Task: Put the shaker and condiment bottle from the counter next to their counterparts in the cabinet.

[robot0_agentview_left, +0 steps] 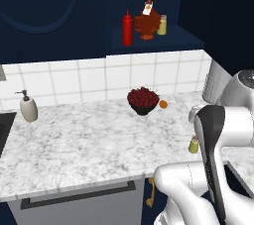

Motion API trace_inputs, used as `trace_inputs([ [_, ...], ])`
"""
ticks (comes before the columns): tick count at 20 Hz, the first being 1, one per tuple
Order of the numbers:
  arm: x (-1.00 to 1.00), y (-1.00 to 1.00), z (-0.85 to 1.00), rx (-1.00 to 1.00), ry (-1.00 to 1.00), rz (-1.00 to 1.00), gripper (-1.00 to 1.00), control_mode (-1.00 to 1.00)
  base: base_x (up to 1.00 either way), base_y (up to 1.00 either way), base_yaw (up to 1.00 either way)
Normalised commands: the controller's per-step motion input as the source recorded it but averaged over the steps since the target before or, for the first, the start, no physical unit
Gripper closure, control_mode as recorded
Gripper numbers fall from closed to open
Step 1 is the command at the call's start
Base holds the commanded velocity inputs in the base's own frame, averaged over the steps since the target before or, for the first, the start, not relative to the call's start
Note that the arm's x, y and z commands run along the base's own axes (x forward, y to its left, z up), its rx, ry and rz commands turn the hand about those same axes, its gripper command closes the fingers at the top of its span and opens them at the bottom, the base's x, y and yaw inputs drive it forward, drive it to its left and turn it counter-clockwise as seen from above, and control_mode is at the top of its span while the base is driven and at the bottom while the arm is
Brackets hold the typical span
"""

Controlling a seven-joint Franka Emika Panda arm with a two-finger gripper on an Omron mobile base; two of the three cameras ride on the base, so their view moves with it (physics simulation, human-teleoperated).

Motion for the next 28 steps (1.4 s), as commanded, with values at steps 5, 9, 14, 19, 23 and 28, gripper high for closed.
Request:
trace_inputs([
  [5, -0.2, -0.12, -0.77, -0.02, -0.08, 0.0, -1.0, -1.0, 0.0, 0.0, 0.0],
  [9, -0.13, -0.23, -0.99, -0.06, -0.09, 0.0, -1.0, -1.0, 0.0, 0.0, 0.0],
  [14, -0.02, 0.0, -0.2, 0.0, 0.0, 0.0, -1.0, -1.0, 0.0, 0.0, 0.0],
  [19, -0.13, 0.01, -0.67, -0.08, -0.06, -0.02, -1.0, -1.0, 0.0, 0.0, 0.0],
  [23, -0.22, 0.01, -0.97, -0.17, 0.0, -0.04, -1.0, -1.0, 0.0, 0.0, 0.0],
  [28, 0.02, 0.02, -0.13, 0.0, 0.0, 0.0, -1.0, -1.0, 0.0, 0.0, 0.0],
])
